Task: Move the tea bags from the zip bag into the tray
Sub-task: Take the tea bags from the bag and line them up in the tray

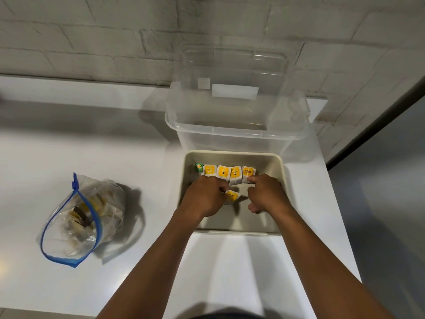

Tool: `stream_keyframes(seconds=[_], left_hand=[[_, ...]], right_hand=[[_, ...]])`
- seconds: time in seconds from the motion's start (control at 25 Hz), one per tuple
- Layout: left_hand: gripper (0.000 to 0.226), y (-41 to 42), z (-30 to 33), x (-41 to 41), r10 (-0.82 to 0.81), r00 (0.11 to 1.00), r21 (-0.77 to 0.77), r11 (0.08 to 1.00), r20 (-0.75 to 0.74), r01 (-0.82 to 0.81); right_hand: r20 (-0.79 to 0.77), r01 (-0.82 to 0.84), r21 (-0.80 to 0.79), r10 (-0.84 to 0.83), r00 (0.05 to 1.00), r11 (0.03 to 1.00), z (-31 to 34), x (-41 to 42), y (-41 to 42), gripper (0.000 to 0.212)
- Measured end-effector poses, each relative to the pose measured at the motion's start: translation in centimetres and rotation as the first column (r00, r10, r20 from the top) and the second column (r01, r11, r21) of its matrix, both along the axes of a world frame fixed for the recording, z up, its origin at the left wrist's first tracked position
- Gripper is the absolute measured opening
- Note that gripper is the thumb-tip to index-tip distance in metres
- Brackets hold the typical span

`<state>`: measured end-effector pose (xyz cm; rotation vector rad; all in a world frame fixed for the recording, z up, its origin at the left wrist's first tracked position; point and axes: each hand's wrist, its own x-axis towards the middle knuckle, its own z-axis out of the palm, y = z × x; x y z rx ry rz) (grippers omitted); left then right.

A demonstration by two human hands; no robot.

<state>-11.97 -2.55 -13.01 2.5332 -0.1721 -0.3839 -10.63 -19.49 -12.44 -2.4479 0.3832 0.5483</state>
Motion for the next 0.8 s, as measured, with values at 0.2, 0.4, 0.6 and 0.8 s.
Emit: stream_keyframes(seconds=[0.2,0.4,0.6,0.8], left_hand=[[0.013,-0.5,-0.4,0.4,0.097,0.995,-0.183,0.979,0.012,-0.093],[0.012,-4.1,-0.4,2.6,0.055,0.997,-0.161,0.986,0.056,-0.045],[0.011,-8.2,-0.9,4.1,0.033,0.999,-0.133,0.991,0.009,-0.031],[0.021,-9.2,-1.4,4.2,0.095,0.989,0.006,0.995,0.112,-0.096]], right_hand=[[0.095,0.010,0.045,-0.015,0.995,0.999,1.6,-0.8,-0.7,0.056],[0.457,0.073,-0.123,-0.009,0.889,0.990,4.4,-2.4,-3.4,0.028],[0.441,0.141,-0.110,-0.079,0.894,0.984,3.1,-2.7,-5.0,0.024],[0.430,0.137,-0.084,-0.089,0.898,0.987,2.5,-2.6,-5.1,0.027]])
